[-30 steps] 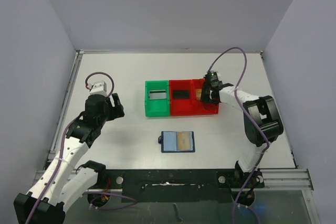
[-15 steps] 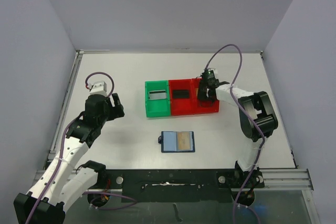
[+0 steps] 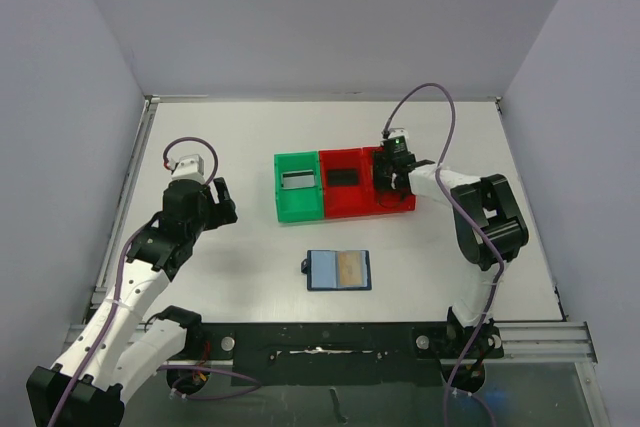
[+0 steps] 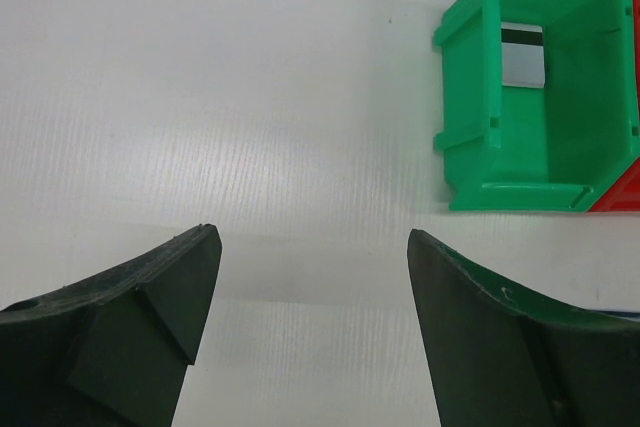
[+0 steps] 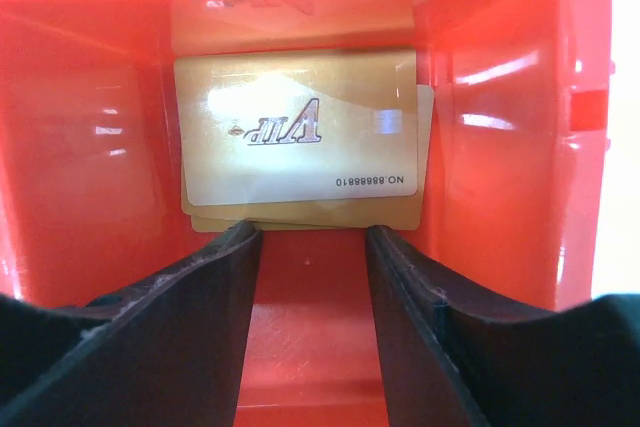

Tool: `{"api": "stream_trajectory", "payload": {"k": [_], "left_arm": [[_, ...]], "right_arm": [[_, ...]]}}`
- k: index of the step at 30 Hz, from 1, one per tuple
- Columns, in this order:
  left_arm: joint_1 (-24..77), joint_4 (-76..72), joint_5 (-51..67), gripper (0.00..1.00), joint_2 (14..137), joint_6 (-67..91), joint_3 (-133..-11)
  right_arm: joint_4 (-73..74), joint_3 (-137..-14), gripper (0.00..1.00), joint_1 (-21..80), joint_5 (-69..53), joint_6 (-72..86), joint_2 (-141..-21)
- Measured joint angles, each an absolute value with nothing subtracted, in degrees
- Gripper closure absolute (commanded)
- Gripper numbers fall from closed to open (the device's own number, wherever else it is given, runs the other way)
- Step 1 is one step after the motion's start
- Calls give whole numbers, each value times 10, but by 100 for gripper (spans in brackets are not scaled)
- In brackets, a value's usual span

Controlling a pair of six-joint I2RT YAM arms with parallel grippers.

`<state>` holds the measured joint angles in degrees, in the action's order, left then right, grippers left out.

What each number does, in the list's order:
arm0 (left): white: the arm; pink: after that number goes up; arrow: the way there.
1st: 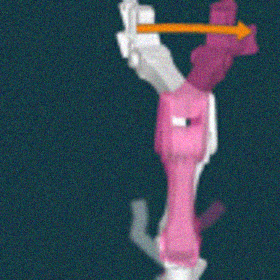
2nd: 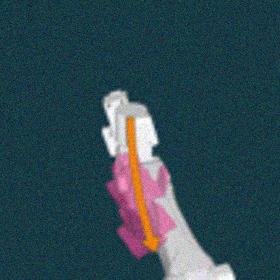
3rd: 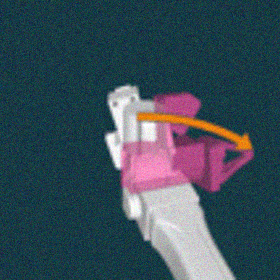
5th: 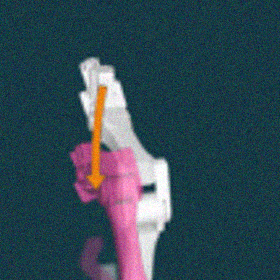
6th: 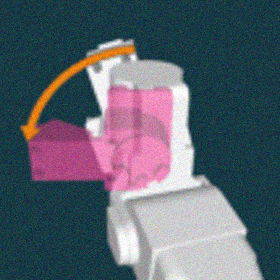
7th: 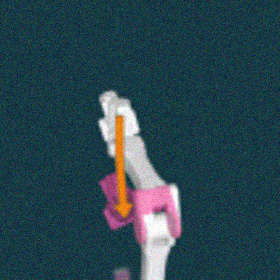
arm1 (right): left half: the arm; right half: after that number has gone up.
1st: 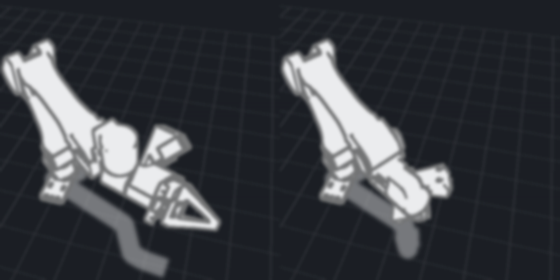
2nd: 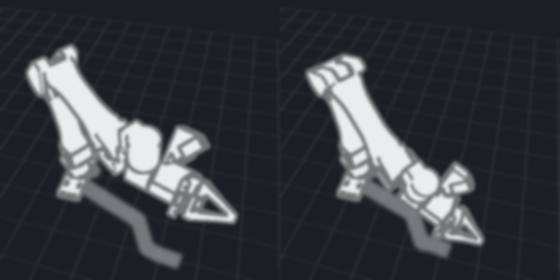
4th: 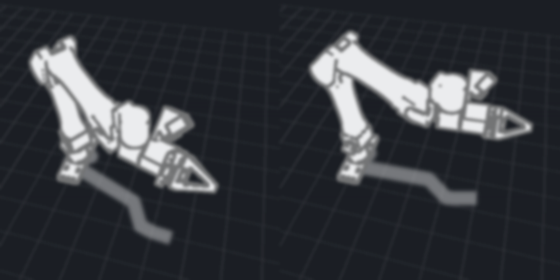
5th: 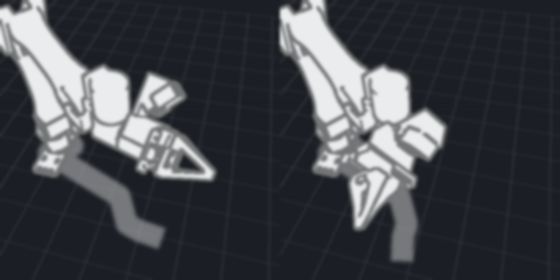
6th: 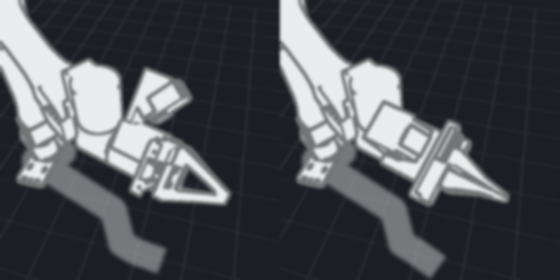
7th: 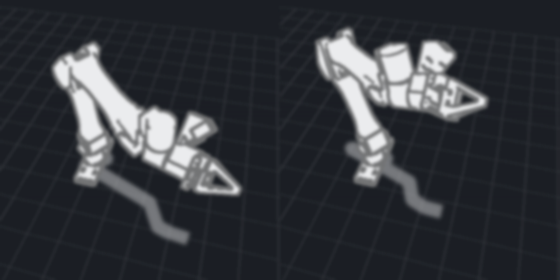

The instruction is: Take the credit cards out of the card holder

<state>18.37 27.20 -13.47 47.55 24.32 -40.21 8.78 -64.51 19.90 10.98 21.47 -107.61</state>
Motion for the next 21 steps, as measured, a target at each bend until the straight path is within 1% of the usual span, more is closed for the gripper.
{"api": "stream_trajectory", "payload": {"k": [6, 17, 21], "left_arm": [[184, 272, -135, 25, 475, 243, -402], [184, 272, -133, 25, 476, 243, -402], [184, 272, -133, 25, 476, 243, -402]], "right_arm": [[45, -630, 42, 200, 102, 172, -1076], [12, -616, 41, 200, 81, 143, -1074], [26, -614, 37, 200, 80, 143, -1065]]}}
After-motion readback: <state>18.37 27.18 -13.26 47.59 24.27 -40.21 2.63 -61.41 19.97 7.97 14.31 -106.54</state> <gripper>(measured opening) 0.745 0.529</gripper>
